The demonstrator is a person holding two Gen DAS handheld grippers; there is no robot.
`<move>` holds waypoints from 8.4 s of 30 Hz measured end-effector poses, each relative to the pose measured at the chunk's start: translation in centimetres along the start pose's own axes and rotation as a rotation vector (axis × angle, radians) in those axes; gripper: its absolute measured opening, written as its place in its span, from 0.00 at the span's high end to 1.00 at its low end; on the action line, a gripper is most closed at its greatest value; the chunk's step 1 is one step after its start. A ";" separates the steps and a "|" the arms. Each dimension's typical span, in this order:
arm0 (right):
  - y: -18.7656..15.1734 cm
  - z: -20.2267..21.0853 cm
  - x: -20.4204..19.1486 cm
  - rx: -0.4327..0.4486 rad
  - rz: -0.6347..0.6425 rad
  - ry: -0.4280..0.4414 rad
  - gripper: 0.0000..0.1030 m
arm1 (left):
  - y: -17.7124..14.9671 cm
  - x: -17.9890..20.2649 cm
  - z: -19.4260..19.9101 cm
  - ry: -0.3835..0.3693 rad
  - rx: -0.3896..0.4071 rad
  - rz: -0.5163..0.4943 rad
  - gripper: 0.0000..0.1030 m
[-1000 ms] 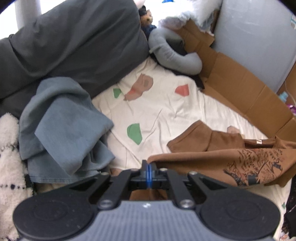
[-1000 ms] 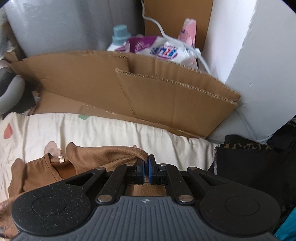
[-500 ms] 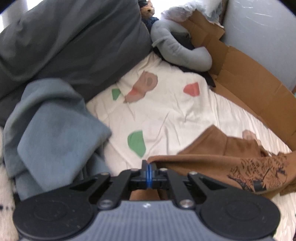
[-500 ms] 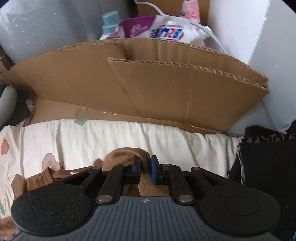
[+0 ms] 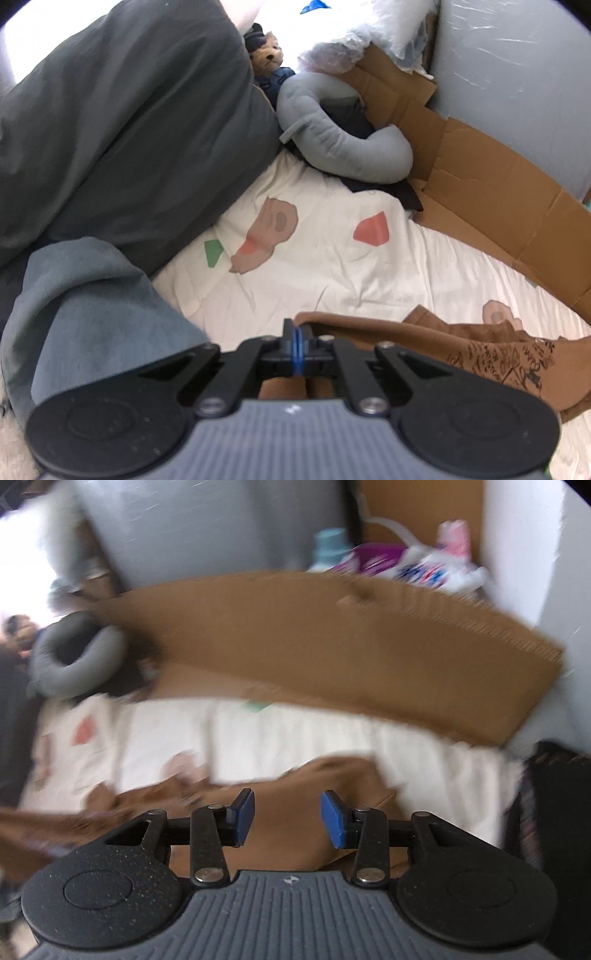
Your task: Fold clothes
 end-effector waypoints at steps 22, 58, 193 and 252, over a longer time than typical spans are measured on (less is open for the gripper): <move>-18.6 -7.6 -13.4 -0.245 0.047 0.300 0.47 | 5.3 3.6 0.0 -0.023 0.066 -0.097 0.99; -17.9 -6.6 -12.7 -0.294 0.021 0.298 1.00 | 3.1 3.3 0.2 -0.042 0.028 -0.103 0.99; -30.4 5.9 11.1 -0.472 -0.146 -0.434 1.00 | -34.6 2.6 0.7 -0.230 -0.466 -0.272 0.57; -25.8 21.3 5.0 -0.278 -0.334 -0.220 1.00 | -19.9 -10.3 19.9 -0.249 -0.214 0.205 0.95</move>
Point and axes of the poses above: each gripper's, at about its wrist camera, not at the fingertips, and z roughly against the way its jaws point, x to its right, y to its top, the point moved 7 cm from there along -z, roughly the way its jaws point
